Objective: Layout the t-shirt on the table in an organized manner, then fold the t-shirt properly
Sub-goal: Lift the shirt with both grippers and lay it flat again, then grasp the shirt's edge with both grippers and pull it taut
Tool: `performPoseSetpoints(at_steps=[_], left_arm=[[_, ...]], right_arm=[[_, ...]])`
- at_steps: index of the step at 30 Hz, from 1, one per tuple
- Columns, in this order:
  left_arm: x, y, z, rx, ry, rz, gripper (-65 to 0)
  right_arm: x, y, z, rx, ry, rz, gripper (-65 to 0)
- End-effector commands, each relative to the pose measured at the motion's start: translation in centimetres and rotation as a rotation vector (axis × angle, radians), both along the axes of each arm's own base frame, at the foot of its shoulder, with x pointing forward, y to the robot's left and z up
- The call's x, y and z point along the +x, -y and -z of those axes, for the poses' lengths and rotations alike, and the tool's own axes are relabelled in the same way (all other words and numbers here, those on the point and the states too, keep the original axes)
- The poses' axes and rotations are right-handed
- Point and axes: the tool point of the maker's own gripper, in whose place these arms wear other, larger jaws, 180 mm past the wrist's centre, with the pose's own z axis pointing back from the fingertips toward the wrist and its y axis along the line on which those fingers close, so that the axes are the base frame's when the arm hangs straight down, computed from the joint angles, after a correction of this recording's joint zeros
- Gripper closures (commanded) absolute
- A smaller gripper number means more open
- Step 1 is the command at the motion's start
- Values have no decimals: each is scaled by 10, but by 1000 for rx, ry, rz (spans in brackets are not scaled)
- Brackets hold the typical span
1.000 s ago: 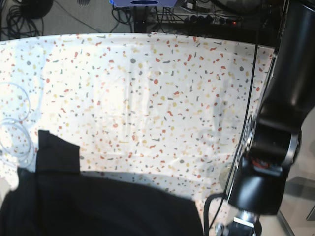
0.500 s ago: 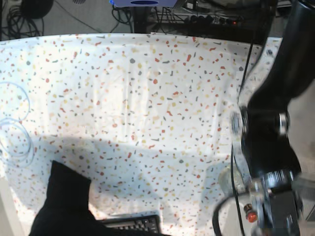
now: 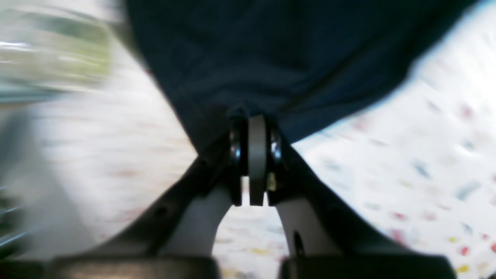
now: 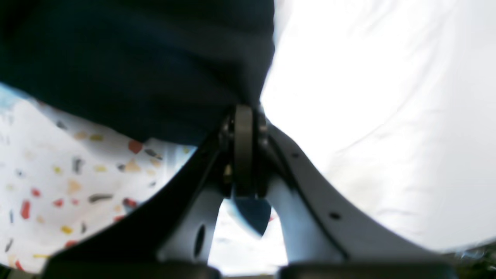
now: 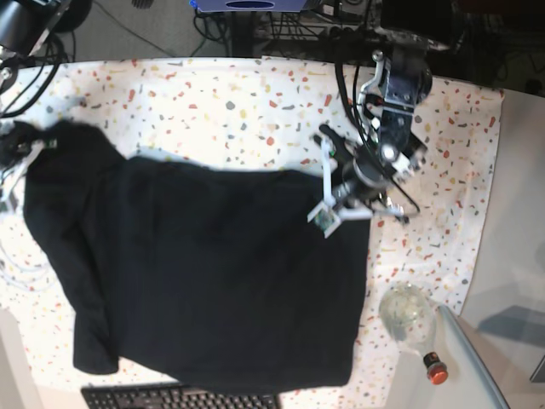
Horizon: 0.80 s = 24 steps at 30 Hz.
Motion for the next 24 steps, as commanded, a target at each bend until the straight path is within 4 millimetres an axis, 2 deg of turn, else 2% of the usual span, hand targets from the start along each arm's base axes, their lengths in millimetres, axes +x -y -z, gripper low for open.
performPoseSetpoints(at_steps=[1,2,4,8,13,15,19,22,23,24], left_arm=[[-2,-4,6,-1,-3,-3,0],[-14,-7,22,0,-46,-16,0],[-26,-11,37,6,-91,-44,0],[-29,-13,40,9,-100,-48,0],[-31,-13,40,14,-104,-49,0],[-39,-14,45,17,-123,-49,0],[-48,-22,49,37,-140,-45,0],[-57,-43,51,146,-199,-75,0],[-60,-49,50,177,-215,-84,0],[-60,-51,47,191,-214,-88,0]], right_arm=[[9,6,-5,9,45,3,0],[3,6,6,35,33,20,0],[-5,10,16,67,28,62,0],[-15,23,19,62,15,96,0],[-27,27,23,53,-17,97,0],[-38,27,27,48,-63,100,0],[-55,25,34,49,-157,110,0],[-59,26,31,33,-183,110,0],[-60,28,27,20,-184,106,-38],[-60,29,21,5,-169,102,-104]])
